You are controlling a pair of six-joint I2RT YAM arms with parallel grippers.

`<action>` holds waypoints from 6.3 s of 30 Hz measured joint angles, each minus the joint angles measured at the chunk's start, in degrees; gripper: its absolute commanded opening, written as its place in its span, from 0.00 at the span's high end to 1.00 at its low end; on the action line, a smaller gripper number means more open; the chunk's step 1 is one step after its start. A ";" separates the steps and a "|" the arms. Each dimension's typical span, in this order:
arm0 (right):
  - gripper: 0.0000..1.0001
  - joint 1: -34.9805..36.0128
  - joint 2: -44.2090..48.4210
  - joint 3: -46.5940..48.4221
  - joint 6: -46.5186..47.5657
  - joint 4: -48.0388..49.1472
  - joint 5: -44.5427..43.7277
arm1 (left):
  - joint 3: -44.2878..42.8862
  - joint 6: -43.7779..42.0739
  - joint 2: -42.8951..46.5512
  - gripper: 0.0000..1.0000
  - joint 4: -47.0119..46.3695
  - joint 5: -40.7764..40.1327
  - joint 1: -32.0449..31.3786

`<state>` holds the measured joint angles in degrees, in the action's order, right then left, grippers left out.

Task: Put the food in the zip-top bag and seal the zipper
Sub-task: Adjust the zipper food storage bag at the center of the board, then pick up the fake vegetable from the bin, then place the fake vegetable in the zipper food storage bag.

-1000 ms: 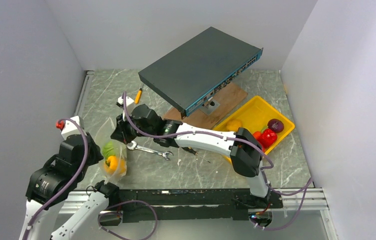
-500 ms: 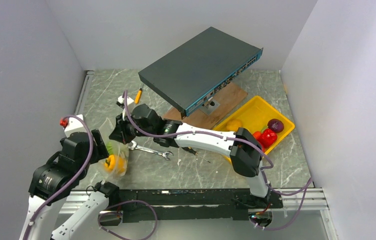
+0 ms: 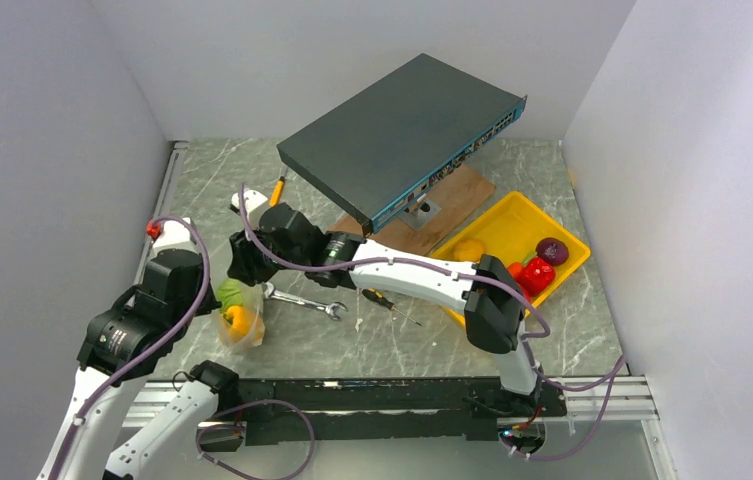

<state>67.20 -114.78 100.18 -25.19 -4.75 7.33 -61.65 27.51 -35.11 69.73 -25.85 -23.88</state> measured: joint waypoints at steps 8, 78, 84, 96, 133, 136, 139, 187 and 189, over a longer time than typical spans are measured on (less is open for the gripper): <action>0.15 0.02 4.50 5.07 9.46 -14.69 -6.47 | 0.96 0.66 0.04 1.00 -6.69 3.80 0.00; 1.00 -41.29 56.02 -66.93 -31.67 -35.39 -26.27 | 17.40 -13.31 10.71 1.00 -29.62 9.05 1.09; 1.00 -41.29 62.60 -61.90 -20.72 -31.71 -24.94 | 17.40 -13.29 11.15 1.00 -29.62 8.70 1.09; 1.00 -32.22 78.49 -68.41 -9.22 -14.01 -8.57 | 17.40 -13.25 13.11 1.00 -29.53 7.74 1.09; 1.00 6.16 14.05 -19.26 4.37 10.91 -24.09 | 17.73 -13.05 13.27 1.00 -29.53 5.33 1.09; 1.00 3.76 10.64 -16.76 3.63 11.54 -23.04 | 17.73 -13.05 13.29 1.00 -29.57 5.38 1.09; 1.00 3.34 7.82 -15.30 3.56 11.78 -22.25 | 17.86 -13.05 13.29 1.00 -29.62 5.46 1.09; 0.92 6.58 0.44 -22.88 32.57 41.64 -12.59 | 19.43 -15.89 17.55 1.00 -33.14 6.34 1.90; 0.92 6.75 0.04 -23.12 32.04 42.97 -14.16 | 19.63 -15.91 17.38 1.00 -33.44 5.62 1.92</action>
<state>73.95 -114.74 77.06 6.85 38.22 -6.83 -42.02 11.60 -17.74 36.29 -20.23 -21.96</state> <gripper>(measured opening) 0.754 0.012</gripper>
